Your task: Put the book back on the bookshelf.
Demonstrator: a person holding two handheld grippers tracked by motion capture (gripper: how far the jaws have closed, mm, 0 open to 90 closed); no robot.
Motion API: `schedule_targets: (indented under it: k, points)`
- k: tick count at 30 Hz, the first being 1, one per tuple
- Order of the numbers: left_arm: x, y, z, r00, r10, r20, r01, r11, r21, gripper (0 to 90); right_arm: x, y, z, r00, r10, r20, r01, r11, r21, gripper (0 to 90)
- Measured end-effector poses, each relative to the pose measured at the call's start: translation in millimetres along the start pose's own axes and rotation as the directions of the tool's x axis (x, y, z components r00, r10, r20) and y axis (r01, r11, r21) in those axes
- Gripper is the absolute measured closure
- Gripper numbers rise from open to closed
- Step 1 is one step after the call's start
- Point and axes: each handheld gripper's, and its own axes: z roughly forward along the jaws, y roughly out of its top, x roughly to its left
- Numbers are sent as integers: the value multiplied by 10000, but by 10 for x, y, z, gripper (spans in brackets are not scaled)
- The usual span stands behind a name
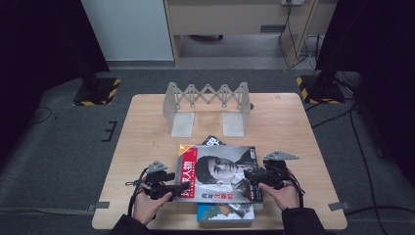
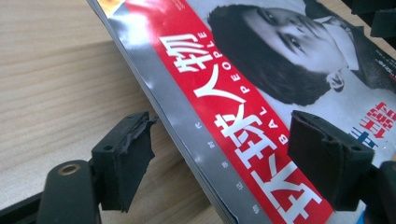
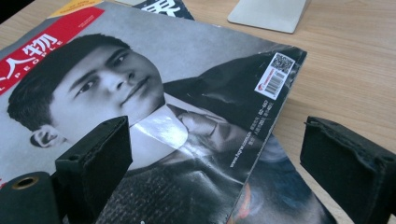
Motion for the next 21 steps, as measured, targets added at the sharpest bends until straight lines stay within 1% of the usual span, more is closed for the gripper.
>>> schedule_targets:
  k: [1, 2, 3, 5, 8, 10, 13, 14, 15, 16, 20, 21]
  points:
    - [-6, -10, 13, 10000, -61, 43, 61, 9999, 133, 215, 5, -11, 15, 10000, -64, -22, 64, 10000, 18, 91]
    - [-6, -10, 13, 10000, -61, 43, 61, 9999, 133, 214, 5, -11, 15, 10000, -64, -22, 64, 10000, 18, 91]
    - [-9, -20, 21, 9997, -159, 168, 156, 9997, 185, 214, 13, -18, 27, 9999, -87, -63, 88, 10000, 45, 93]
    - [-11, -29, 28, 9992, -292, 272, 286, 9993, 222, 213, 18, -25, 37, 9999, -105, -106, 106, 9999, 114, 93]
    - [-10, -43, 28, 9986, -416, 340, 409, 9989, 215, 211, 22, -36, 56, 9997, -175, -160, 179, 9995, 243, 93]
    - [-9, -62, 30, 9972, -554, 501, 540, 9981, 286, 211, 30, -39, 65, 9998, -122, -175, 127, 9996, 241, 96]
    - [-13, -71, 45, 9961, -626, 616, 609, 9977, 297, 205, 33, -47, 72, 9997, -64, -248, 72, 9995, 323, 98]
    - [-17, -73, 53, 9950, -701, 718, 677, 9971, 358, 205, 32, -48, 77, 9996, -71, -260, 79, 9995, 303, 101]
    - [-27, -80, 74, 9926, -794, 924, 758, 9962, 418, 205, 31, -51, 79, 9995, -119, -290, 129, 9993, 355, 102]
    - [-31, -81, 81, 9919, -794, 994, 752, 9961, 456, 204, 29, -53, 84, 9994, -170, -288, 180, 9991, 377, 102]
    - [-43, -79, 99, 9897, -861, 1142, 806, 9954, 523, 208, 38, -53, 93, 9994, -117, -333, 130, 9992, 388, 102]
    - [-43, -75, 106, 9876, -946, 1254, 878, 9944, 588, 214, 40, -54, 103, 9994, -119, -336, 132, 9991, 394, 103]
